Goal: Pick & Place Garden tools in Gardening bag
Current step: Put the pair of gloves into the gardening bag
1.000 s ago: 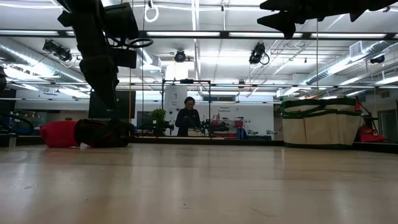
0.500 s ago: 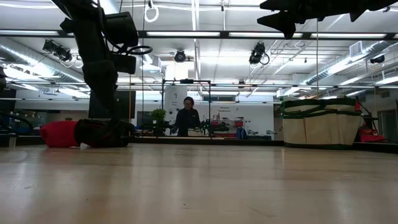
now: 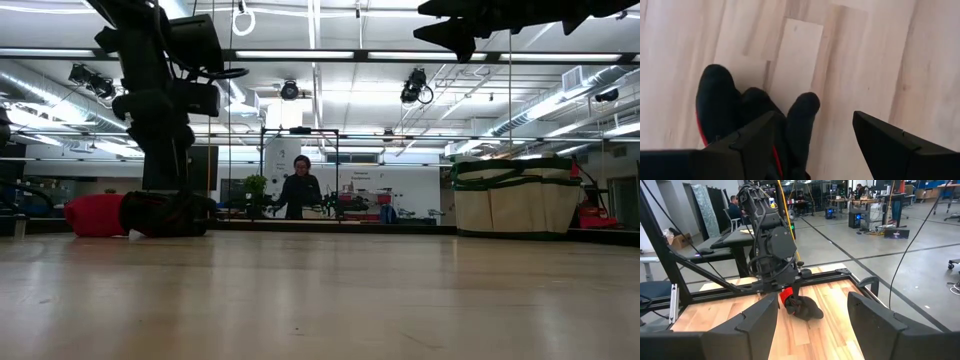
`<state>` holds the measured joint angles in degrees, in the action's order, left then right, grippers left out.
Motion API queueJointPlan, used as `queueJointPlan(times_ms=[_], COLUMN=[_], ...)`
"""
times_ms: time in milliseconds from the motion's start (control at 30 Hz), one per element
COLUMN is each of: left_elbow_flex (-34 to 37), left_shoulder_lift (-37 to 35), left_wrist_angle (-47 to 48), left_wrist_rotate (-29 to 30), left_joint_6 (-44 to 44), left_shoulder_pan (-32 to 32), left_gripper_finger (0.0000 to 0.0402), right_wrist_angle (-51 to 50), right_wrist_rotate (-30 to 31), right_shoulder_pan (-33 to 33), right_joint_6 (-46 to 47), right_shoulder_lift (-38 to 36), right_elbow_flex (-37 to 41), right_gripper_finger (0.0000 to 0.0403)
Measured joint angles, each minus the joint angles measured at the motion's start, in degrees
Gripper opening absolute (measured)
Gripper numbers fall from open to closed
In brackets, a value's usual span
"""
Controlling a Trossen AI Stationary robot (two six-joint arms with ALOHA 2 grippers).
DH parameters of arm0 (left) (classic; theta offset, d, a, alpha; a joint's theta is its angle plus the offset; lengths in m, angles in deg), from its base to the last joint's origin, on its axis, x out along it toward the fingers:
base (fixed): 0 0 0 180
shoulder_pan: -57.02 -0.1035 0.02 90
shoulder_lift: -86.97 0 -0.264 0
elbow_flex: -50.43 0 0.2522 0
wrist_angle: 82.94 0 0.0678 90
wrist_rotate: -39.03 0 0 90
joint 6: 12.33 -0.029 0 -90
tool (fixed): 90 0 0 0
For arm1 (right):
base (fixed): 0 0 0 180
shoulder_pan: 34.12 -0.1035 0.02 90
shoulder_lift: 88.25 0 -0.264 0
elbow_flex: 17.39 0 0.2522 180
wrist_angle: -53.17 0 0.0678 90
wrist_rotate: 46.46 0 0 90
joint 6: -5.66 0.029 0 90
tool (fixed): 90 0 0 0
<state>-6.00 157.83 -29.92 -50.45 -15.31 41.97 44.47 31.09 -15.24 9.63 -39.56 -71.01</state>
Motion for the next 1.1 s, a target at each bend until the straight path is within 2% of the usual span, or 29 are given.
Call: queueJointPlan(times_ms=[167,500,667,867,1100], left_elbow_flex=[-0.02,-0.02,-0.02,-0.18,-4.14], left_shoulder_lift=[1.98,6.86,8.10,7.60,6.66], left_wrist_angle=[-0.09,-1.78,-2.92,-2.15,0.45], left_wrist_rotate=[0.94,1.98,2.03,1.84,2.76], left_joint_6=[-3.71,-3.77,-3.73,-3.71,-5.21], left_shoulder_pan=[1.22,1.27,1.27,1.52,1.79], left_gripper_finger=[0.0272,0.0271,0.0259,0.0241,0.0236], right_wrist_angle=[-0.15,-0.57,-2.16,-3.15,-3.13], right_wrist_rotate=[0.00,0.00,0.00,-0.02,-0.02], right_shoulder_pan=[0.00,0.00,-0.01,-0.02,-0.02], right_joint_6=[0.02,0.02,0.00,1.53,1.57], right_shoulder_lift=[0.00,-0.02,-0.02,-0.02,-0.02], right_elbow_flex=[0.00,0.00,0.00,0.00,0.00], right_gripper_finger=[0.0240,0.0240,0.0240,0.0240,0.0240])
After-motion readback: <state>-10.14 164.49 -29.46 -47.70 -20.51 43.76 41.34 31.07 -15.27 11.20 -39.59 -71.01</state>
